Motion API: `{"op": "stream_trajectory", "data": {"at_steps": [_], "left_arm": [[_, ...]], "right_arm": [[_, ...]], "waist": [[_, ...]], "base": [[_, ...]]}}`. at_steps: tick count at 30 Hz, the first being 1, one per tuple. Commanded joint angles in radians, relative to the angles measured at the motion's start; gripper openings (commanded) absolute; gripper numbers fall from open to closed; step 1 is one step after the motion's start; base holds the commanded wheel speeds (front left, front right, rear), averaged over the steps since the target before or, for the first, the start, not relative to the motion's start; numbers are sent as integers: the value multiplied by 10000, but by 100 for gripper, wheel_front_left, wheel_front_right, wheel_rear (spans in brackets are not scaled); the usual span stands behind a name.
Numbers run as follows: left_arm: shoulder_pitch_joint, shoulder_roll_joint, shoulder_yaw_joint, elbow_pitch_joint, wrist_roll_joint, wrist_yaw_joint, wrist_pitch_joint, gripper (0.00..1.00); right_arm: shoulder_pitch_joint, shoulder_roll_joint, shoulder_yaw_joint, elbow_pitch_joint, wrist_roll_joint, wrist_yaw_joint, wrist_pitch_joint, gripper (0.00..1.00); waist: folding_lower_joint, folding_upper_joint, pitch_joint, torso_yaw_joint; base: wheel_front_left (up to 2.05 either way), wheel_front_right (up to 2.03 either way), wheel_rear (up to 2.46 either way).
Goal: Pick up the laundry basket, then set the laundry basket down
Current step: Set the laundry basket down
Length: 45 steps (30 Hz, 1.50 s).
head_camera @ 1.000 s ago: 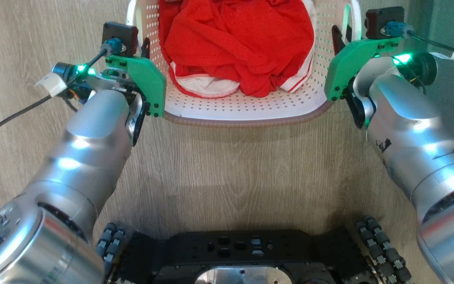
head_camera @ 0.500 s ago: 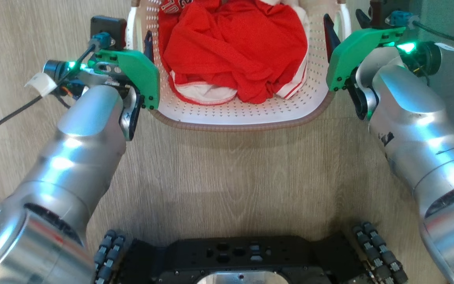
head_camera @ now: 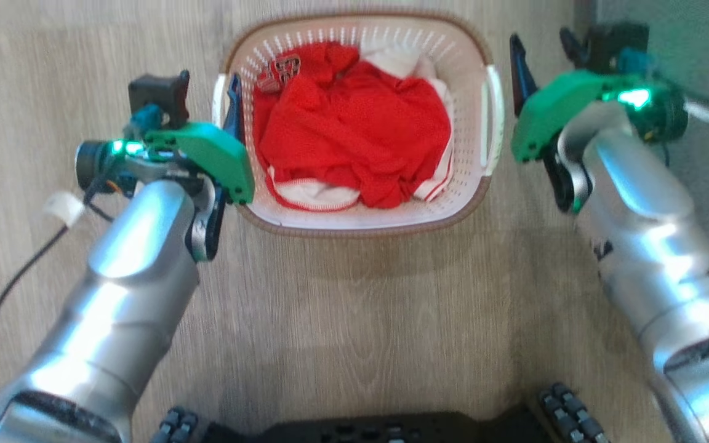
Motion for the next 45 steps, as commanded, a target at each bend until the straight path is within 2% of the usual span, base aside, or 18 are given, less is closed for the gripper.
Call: {"op": "stream_trajectory", "data": {"at_steps": [1,7,14,20,33,45], "left_arm": [[496,357,608,-543,379,-78,-49,100],[1642,247,1742,-1660,1285,-288,-49,100],[3267,-113,2983,-2845,2187,-994,-49,100],[4633,-332,3849,-3988,3050,-1236,-49,100],[7596,-656,5366,-6639,4163,-1181,-49,100],[9104,-738,5717,-7319,4473,-1111,-49,100]], "right_arm": [[770,168,-267,-592,-300,-4,-51,100],[2004,168,-989,-1921,-830,-4,-51,100],[3695,168,-1566,-3908,-1321,-4,-51,100],[5081,168,-1952,-5287,-1549,-4,-51,100],[7789,168,-2474,-7752,-1711,-4,-51,100],[9382,168,-2811,-8821,-1834,-4,-51,100]], "waist": [[1,-1,-770,-48],[1,-1,-1752,-37],[1,-1,-3072,24],[1,-1,-4072,73],[1,-1,-5555,187],[1,-1,-6523,282]], "base": [[0,0,0],[0,0,0],[0,0,0],[0,0,0],[0,0,0],[0,0,0]]}}
